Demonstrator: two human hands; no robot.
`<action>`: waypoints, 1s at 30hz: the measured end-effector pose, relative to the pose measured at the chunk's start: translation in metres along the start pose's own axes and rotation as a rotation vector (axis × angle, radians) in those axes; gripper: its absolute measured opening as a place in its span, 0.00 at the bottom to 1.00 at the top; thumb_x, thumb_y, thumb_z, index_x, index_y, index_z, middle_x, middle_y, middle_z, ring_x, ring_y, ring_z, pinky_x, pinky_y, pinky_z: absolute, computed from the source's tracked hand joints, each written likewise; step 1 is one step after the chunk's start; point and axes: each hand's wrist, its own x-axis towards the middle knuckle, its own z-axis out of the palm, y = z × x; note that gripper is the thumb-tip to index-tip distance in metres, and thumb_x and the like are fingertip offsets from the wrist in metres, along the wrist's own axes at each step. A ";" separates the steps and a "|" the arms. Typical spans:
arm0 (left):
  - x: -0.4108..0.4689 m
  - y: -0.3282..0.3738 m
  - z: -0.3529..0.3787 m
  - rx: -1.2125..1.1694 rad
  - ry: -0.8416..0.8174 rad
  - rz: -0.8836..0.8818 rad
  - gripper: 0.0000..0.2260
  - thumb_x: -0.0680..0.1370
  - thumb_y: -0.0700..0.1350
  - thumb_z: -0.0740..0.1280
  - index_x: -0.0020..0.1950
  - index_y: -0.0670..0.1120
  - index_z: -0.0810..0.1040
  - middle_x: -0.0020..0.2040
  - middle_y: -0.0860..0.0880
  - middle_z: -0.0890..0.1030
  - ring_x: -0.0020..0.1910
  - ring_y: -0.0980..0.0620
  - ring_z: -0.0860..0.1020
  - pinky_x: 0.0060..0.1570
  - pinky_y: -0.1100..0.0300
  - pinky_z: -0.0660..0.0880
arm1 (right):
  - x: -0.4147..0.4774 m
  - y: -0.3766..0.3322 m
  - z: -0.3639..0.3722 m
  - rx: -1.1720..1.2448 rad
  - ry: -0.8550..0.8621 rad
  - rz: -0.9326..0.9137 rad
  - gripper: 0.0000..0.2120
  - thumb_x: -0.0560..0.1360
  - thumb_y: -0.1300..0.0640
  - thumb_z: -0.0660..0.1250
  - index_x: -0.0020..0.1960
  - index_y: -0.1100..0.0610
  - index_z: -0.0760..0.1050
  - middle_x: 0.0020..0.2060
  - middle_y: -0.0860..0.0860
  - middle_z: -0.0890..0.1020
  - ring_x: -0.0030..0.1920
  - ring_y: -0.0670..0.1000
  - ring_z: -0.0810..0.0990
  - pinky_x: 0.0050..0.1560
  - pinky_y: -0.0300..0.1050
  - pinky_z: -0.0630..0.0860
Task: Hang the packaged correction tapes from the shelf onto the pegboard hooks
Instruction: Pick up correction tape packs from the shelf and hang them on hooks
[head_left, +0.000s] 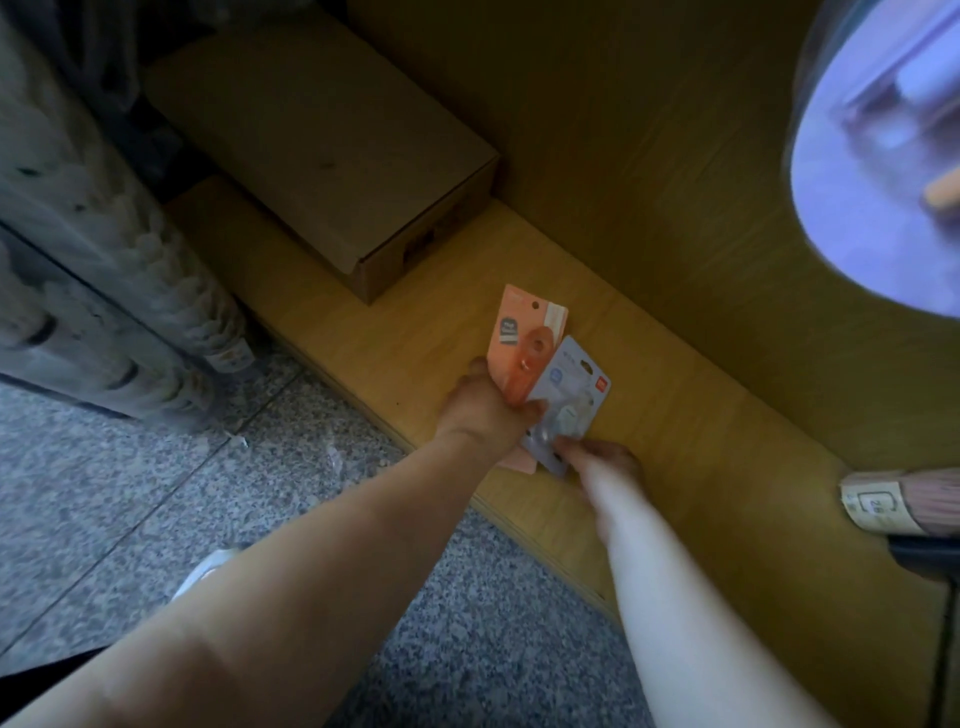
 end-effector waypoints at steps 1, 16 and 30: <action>0.001 -0.001 0.000 0.006 -0.003 -0.010 0.25 0.72 0.46 0.70 0.64 0.40 0.64 0.61 0.42 0.76 0.60 0.43 0.75 0.53 0.59 0.71 | -0.001 0.000 0.000 0.010 -0.004 0.003 0.15 0.74 0.62 0.66 0.59 0.67 0.74 0.52 0.59 0.79 0.46 0.51 0.73 0.35 0.38 0.68; 0.010 -0.018 -0.001 -0.120 0.000 -0.081 0.25 0.69 0.40 0.72 0.64 0.38 0.67 0.62 0.40 0.76 0.60 0.43 0.74 0.49 0.59 0.69 | 0.009 -0.005 -0.002 0.033 -0.073 0.031 0.19 0.73 0.59 0.67 0.62 0.62 0.72 0.55 0.56 0.79 0.38 0.47 0.74 0.33 0.35 0.67; -0.018 -0.011 0.010 -0.484 -0.061 -0.018 0.09 0.77 0.47 0.62 0.54 0.44 0.72 0.43 0.51 0.78 0.43 0.51 0.77 0.35 0.65 0.70 | -0.005 0.012 -0.021 0.469 -0.314 0.064 0.10 0.75 0.60 0.63 0.56 0.54 0.74 0.47 0.53 0.81 0.46 0.51 0.79 0.48 0.45 0.76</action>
